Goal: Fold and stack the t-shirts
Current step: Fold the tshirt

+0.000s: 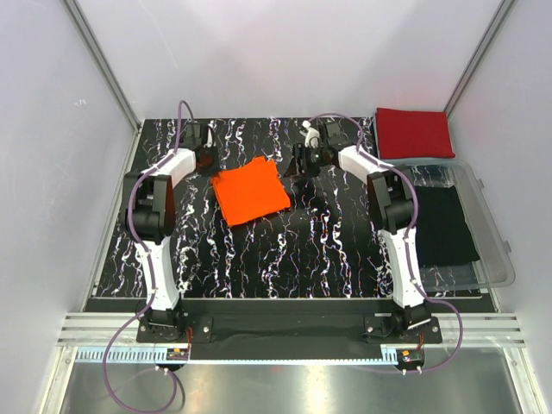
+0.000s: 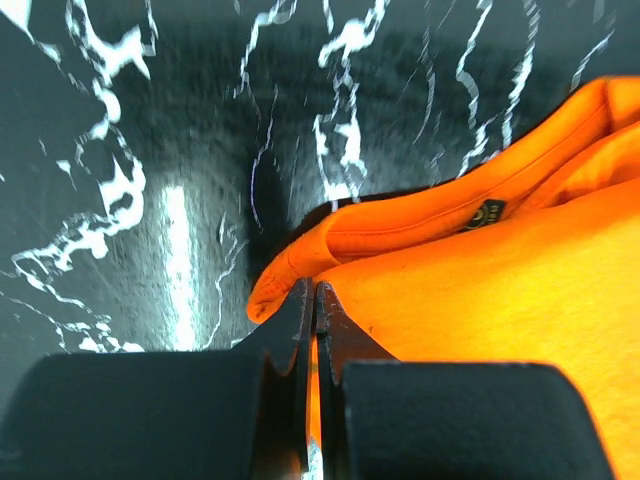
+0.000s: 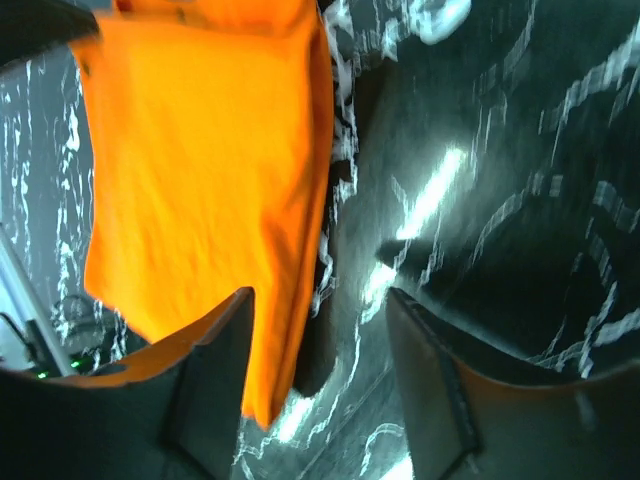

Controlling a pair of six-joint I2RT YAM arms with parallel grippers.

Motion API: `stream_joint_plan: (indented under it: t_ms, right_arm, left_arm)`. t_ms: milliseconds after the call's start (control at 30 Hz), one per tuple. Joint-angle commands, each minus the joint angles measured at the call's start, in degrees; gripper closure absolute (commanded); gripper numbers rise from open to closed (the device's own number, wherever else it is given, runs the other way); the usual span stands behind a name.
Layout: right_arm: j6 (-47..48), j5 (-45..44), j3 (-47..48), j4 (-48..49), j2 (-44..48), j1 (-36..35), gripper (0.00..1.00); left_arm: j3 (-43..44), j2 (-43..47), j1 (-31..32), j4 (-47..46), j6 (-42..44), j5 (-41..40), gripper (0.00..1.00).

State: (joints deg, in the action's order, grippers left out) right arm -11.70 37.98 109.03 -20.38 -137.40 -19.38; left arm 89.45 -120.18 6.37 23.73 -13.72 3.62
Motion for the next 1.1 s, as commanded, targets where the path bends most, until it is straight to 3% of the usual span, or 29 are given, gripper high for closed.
stream_joint_plan:
  t_ms: [0,333,433,467,667,833,1067]
  right_arm:
    - [-4.72,-1.24,-6.27,5.86,7.58,-0.05,0.35]
    - [-7.45,1.31,-15.33,10.88,7.68,-4.44,0.35]
    - [-9.21,1.84,-18.15,14.48,7.94,-5.41,0.36]
    - [-9.74,2.01,-18.76,15.54,8.11,-5.67,0.36]
    - [-10.79,2.10,-19.56,19.15,6.54,-7.78,0.39]
    - [-10.80,2.71,-17.63,19.94,3.55,-7.70,0.48]
    - [-12.19,1.75,-13.06,19.85,1.09,-7.78,0.37]
  left_arm:
    - [3.19,0.91,0.31,-3.77,0.79,1.21,1.00]
    - [2.75,7.15,0.31,-1.15,0.44,0.87,1.00]
    - [1.61,10.84,0.22,-0.44,0.44,-3.69,1.00]
    - [1.26,11.28,0.05,-0.43,0.27,-8.66,1.00]
    - [0.47,7.95,-3.20,0.89,-3.07,-11.61,1.00]
    - [-0.59,6.28,-4.09,-0.25,-2.46,-11.27,1.00]
    - [-0.33,4.25,-5.05,-0.35,-1.84,-10.38,1.00]
